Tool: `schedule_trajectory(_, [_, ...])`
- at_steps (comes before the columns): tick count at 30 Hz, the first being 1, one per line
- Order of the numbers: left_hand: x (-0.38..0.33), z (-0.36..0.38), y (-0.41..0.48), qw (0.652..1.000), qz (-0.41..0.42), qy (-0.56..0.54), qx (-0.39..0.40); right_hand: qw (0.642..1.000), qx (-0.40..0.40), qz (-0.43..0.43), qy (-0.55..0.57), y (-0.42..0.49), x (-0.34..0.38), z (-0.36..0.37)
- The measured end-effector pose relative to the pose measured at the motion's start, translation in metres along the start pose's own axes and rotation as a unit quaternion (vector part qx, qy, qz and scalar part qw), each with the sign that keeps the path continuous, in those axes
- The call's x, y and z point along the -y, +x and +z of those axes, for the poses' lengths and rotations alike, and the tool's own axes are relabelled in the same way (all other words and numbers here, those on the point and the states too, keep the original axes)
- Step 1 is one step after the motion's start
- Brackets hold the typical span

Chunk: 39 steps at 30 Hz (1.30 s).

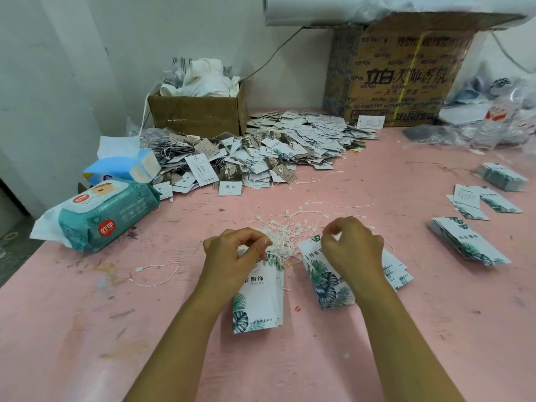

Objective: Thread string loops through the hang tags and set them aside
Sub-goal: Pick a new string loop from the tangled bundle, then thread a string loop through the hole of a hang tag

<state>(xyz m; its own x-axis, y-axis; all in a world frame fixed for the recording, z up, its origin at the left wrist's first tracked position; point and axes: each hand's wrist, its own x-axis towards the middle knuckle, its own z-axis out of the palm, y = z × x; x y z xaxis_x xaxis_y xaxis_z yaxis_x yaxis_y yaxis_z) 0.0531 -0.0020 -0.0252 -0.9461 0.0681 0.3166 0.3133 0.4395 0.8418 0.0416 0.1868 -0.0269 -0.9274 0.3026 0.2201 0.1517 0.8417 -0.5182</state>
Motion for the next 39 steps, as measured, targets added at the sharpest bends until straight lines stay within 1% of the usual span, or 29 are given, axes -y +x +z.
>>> schedule_trajectory(1, [-0.001,0.001,-0.001,1.0,0.009,0.008,0.0,1.0,0.008,-0.025,-0.006,-0.001,0.002,0.001])
schedule_trajectory(3, [-0.003,0.001,-0.001,1.0,0.02,0.013,-0.002,0.992,0.023,-0.119,0.022,-0.005,0.006,0.004])
schedule_trajectory(4, [-0.003,0.002,-0.002,1.0,0.023,0.01,-0.004,0.982,0.048,-0.172,0.065,-0.008,0.008,0.005])
schedule_trajectory(5, [-0.004,0.002,-0.002,1.0,0.025,0.004,-0.006,0.964,0.09,-0.215,0.126,-0.011,0.012,0.006])
schedule_trajectory(6, [-0.004,0.002,-0.002,1.0,0.028,-0.002,-0.008,0.942,0.142,-0.241,0.186,-0.014,0.015,0.008])
schedule_trajectory(7, [-0.004,0.002,-0.002,0.999,0.03,-0.009,-0.009,0.92,0.187,-0.251,0.235,-0.017,0.018,0.009])
schedule_trajectory(8, [-0.004,0.002,-0.002,0.999,0.032,-0.013,-0.008,0.905,0.213,-0.254,0.266,-0.019,0.019,0.012])
schedule_trajectory(9, [-0.003,0.002,-0.001,0.999,0.031,-0.016,-0.005,0.899,0.217,-0.255,0.283,-0.019,0.02,0.014])
schedule_trajectory(14, [-0.001,-0.002,0.001,0.999,0.031,0.002,0.024,0.903,0.182,-0.223,0.319,-0.02,0.022,0.015])
schedule_trajectory(17, [0.009,-0.02,0.002,0.995,0.011,0.048,0.088,0.917,0.175,-0.231,0.274,-0.02,0.023,0.012])
schedule_trajectory(19, [0.018,-0.032,0.003,0.987,-0.009,0.08,0.137,0.927,0.18,-0.265,0.195,-0.021,0.025,0.012])
schedule_trajectory(21, [0.023,-0.035,0.003,0.983,-0.018,0.1,0.154,0.928,0.191,-0.292,0.129,-0.023,0.025,0.014])
schedule_trajectory(24, [0.028,-0.028,0.006,0.984,-0.005,0.116,0.131,0.927,0.193,-0.312,0.072,-0.025,0.029,0.017])
schedule_trajectory(26, [0.032,-0.025,0.008,0.988,0.006,0.107,0.108,0.927,0.192,-0.318,0.048,-0.025,0.03,0.018])
schedule_trajectory(31, [0.039,-0.021,0.01,0.992,-0.002,0.125,0.027,0.928,0.199,-0.31,0.052,-0.024,0.031,0.017])
schedule_trajectory(34, [0.042,-0.02,0.011,0.989,-0.028,0.146,-0.019,0.926,0.212,-0.31,0.021,-0.025,0.03,0.016])
schedule_trajectory(39, [0.048,-0.022,0.011,0.978,-0.097,0.17,-0.074,0.924,0.241,-0.295,-0.018,-0.025,0.028,0.016])
